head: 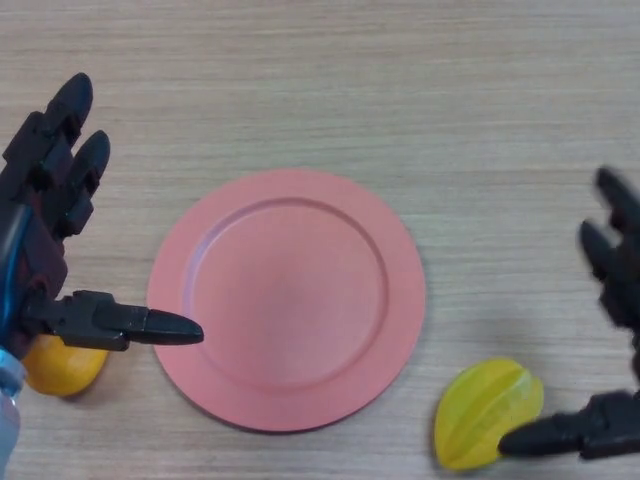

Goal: Pick up the yellow starfruit and place it on the plate

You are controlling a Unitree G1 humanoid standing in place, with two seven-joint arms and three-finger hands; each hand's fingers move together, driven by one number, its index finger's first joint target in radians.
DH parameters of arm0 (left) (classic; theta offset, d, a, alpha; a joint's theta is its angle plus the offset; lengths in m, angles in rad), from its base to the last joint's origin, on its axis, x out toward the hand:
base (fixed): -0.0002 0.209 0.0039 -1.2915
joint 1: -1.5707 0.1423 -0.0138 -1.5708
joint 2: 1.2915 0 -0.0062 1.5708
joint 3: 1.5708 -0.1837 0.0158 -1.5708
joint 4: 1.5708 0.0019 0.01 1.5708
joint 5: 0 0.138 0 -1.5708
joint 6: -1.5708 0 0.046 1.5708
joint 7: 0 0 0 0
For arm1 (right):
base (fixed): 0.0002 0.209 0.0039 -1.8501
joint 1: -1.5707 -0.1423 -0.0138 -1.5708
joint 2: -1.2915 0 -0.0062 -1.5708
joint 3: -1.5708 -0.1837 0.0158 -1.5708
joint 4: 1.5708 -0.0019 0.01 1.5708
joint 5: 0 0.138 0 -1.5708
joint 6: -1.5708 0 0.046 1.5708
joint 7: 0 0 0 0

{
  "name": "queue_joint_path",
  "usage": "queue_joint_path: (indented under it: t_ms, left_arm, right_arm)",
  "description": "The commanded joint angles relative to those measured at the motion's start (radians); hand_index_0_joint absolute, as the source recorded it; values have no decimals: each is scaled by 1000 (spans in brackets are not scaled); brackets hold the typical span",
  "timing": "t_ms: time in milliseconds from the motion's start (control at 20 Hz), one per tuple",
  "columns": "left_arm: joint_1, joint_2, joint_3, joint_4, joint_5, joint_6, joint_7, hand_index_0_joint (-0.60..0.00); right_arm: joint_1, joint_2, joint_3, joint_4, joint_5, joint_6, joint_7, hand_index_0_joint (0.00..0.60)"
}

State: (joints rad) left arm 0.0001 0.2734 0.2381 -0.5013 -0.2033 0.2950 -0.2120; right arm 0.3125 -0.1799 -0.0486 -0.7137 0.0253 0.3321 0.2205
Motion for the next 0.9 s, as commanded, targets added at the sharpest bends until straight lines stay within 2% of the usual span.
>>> queue_joint_path:
  t_ms: [50,200,300,550,700,750,900]
  left_arm:
    - [-23,35,44,-38,26,-101,-2,0]
    - [-24,33,32,-42,34,-72,-5,0]
    - [-16,24,22,-39,41,-85,-9,0]
    - [-4,18,22,-44,55,-112,-13,0]
    - [7,20,21,-43,68,-117,-20,0]
    - [12,16,27,-33,71,-137,-29,0]
    - [16,15,42,-31,48,-147,-24,0]
  right_arm:
    - [27,-10,-1,11,-62,-273,17,0]
    - [56,-14,45,93,-109,-387,19,0]
    - [57,-31,74,191,-173,-503,-5,0]
    - [-21,-52,92,438,-374,-733,-144,0]
    - [-45,-49,99,510,-404,-765,-189,0]
    - [-64,-51,101,564,-441,-804,-233,0]
    - [-74,-50,101,610,-426,-809,-255,0]
